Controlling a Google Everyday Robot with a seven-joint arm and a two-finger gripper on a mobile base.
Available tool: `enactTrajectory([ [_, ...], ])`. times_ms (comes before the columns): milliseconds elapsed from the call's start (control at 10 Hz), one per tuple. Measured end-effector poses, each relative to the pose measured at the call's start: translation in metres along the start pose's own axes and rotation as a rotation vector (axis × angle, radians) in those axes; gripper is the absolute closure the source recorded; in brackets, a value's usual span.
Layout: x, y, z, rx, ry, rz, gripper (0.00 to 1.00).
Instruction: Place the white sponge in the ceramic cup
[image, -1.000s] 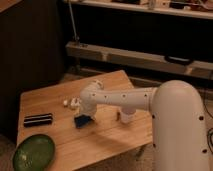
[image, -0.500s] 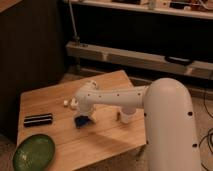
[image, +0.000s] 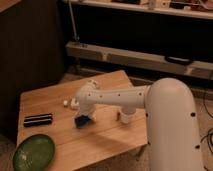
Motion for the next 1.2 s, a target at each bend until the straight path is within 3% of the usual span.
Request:
enactTrajectory([
  [500, -0.009, 0.000, -0.112, -0.018, 0.151, -0.123, 1.00],
  [600, -0.009, 0.005, -0.144, -0.022, 0.191, -0.148, 1.00],
  [700, -0.008, 0.008, -0.161, -0.021, 0.213, -0.156, 1.00],
  [900, 0.005, 0.018, -0.199, -0.022, 0.263, -0.166, 1.00],
  [1200, 0.058, 0.053, -0.249, -0.031, 0.324, -0.141, 1.00],
])
